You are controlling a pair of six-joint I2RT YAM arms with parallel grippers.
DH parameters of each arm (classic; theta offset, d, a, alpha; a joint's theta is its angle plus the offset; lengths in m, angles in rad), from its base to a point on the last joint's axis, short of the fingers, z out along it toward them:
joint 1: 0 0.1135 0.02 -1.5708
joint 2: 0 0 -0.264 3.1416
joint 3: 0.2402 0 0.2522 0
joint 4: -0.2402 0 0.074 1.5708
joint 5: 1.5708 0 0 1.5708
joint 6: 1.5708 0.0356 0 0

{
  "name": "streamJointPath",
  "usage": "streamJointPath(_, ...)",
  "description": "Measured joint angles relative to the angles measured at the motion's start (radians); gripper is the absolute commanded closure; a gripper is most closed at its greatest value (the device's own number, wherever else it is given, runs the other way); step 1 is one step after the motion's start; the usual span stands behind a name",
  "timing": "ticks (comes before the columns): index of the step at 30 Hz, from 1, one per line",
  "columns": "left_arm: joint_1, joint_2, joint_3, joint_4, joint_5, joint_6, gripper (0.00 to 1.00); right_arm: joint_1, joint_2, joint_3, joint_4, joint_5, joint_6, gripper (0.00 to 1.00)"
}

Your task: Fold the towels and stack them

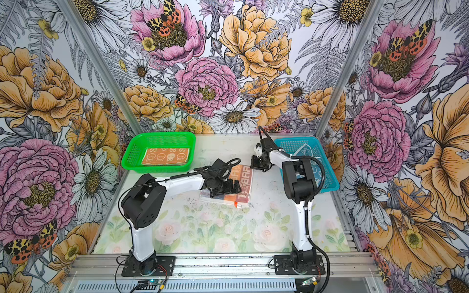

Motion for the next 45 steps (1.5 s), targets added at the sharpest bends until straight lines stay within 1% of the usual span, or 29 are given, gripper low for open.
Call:
streamJointPath(4,-0.027,0.023,0.029,0.000,0.003,-0.021,0.01,0.000,0.023,0.051,-0.043,0.012,-0.005,1.00)
streamJointPath(10,-0.094,0.088,0.110,0.027,0.019,-0.047,0.01,-0.008,0.088,0.179,-0.125,0.039,-0.048,1.00)
streamJointPath(14,-0.095,0.094,0.116,0.034,0.030,-0.048,0.01,-0.014,0.101,0.212,-0.164,0.049,-0.069,1.00)
streamJointPath(17,-0.054,0.089,0.115,0.026,0.042,-0.042,0.01,-0.018,0.101,0.216,-0.179,0.052,-0.077,1.00)
streamJointPath(19,-0.003,0.080,0.115,0.001,0.039,-0.023,0.01,-0.018,0.101,0.216,-0.182,0.052,-0.079,1.00)
streamJointPath(23,0.127,0.058,0.134,-0.061,0.011,0.031,0.01,-0.018,0.098,0.216,-0.190,0.056,-0.082,1.00)
streamJointPath(27,0.229,0.055,0.208,-0.125,-0.047,0.095,0.03,-0.018,0.096,0.216,-0.197,0.056,-0.089,1.00)
streamJointPath(31,0.274,0.071,0.294,-0.160,-0.091,0.148,0.11,-0.019,0.096,0.216,-0.201,0.056,-0.095,1.00)
streamJointPath(35,0.297,0.115,0.342,-0.178,-0.111,0.183,0.20,-0.020,0.094,0.216,-0.206,0.056,-0.099,1.00)
streamJointPath(37,0.303,0.153,0.368,-0.188,-0.114,0.199,0.26,-0.020,0.094,0.216,-0.209,0.056,-0.100,1.00)
streamJointPath(39,0.306,0.191,0.386,-0.200,-0.119,0.215,0.29,-0.020,0.094,0.216,-0.210,0.056,-0.103,1.00)
streamJointPath(41,0.306,0.222,0.394,-0.211,-0.126,0.228,0.35,-0.020,0.093,0.216,-0.210,0.056,-0.103,1.00)
streamJointPath(45,0.311,0.254,0.409,-0.234,-0.130,0.247,0.40,-0.020,0.089,0.211,-0.216,0.056,-0.103,1.00)
